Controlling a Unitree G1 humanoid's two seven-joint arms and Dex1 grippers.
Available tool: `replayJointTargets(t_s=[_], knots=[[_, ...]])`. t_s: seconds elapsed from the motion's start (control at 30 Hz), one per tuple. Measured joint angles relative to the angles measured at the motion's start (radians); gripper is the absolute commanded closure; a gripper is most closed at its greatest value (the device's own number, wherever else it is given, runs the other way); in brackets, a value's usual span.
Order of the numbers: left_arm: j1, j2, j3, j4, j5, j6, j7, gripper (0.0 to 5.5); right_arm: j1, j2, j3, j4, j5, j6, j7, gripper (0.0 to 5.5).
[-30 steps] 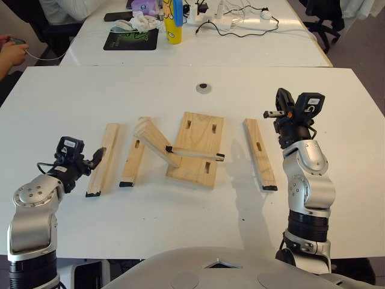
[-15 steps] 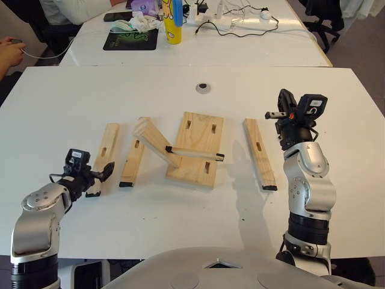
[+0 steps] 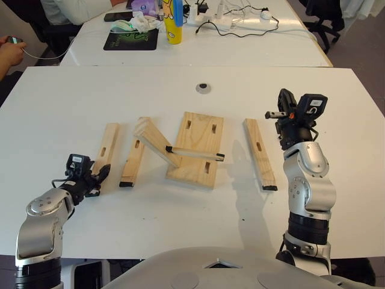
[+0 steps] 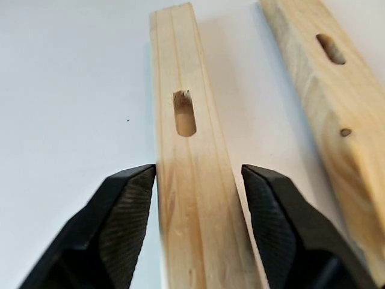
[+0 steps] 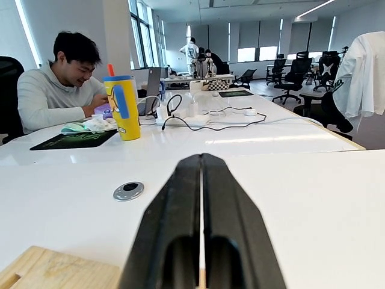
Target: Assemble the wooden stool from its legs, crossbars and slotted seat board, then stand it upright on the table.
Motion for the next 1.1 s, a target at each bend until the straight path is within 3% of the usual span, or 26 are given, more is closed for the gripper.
replayJointTargets(t_s=[0.43,1.0,1.1], knots=[[-0.015,0.008,-0.016,0.009,-0.013,-0.012,0.029,5.06,-0.027,-0.005,-0.002,0.013,0.0,0.0,0.002,5.5],[-0.04,-0.031,0.019,-0.022,-0.086,0.088,0.112,2.69,-0.031,-0.006,-0.001,0.015,0.0,0.0,0.004,5.5],[-0.036,-0.029,0.015,-0.021,-0.078,0.102,0.118,2.66,-0.031,-0.006,0.0,0.015,0.0,0.0,0.004,5.5]])
